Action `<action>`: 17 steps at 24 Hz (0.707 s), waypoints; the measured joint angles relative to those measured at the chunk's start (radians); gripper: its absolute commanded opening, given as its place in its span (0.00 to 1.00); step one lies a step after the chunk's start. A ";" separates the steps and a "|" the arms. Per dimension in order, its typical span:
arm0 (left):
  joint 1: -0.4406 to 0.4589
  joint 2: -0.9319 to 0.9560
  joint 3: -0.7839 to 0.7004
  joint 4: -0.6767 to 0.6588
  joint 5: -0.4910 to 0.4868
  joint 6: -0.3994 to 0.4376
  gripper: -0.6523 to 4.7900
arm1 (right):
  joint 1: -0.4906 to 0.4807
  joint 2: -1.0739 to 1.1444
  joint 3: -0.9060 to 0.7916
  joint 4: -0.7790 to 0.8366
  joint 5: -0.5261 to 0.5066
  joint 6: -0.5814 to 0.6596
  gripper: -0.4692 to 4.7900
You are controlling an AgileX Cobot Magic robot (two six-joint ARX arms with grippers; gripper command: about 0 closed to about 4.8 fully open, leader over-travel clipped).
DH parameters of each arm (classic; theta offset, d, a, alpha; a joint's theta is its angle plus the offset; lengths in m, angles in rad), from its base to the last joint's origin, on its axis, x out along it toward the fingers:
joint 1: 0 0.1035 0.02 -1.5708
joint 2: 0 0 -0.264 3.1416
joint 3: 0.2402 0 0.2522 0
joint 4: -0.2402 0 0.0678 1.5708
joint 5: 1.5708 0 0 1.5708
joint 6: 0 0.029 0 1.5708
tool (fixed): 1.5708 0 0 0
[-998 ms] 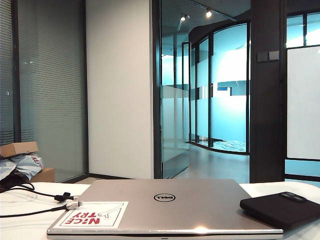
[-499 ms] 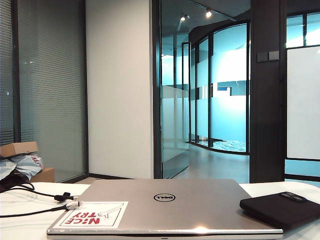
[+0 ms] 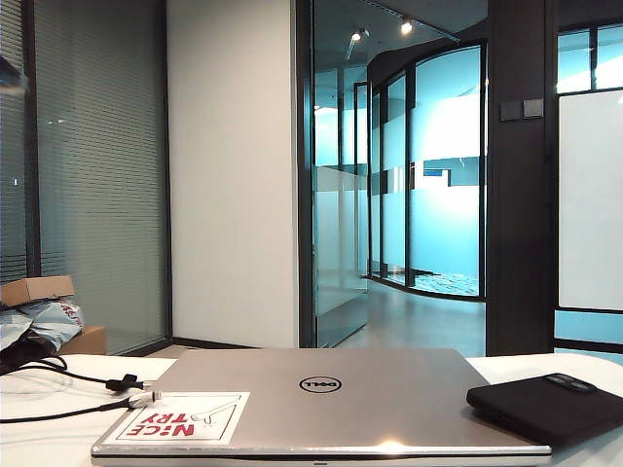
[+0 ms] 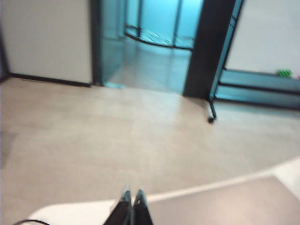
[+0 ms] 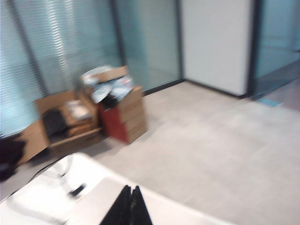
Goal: Pick up the charging cable and the phone, plug the charging cable into the charging port on the phone, and finally place them back on the table.
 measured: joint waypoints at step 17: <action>-0.152 0.270 0.000 -0.017 0.000 0.270 0.11 | 0.369 0.022 0.000 -0.171 -0.001 -0.095 0.09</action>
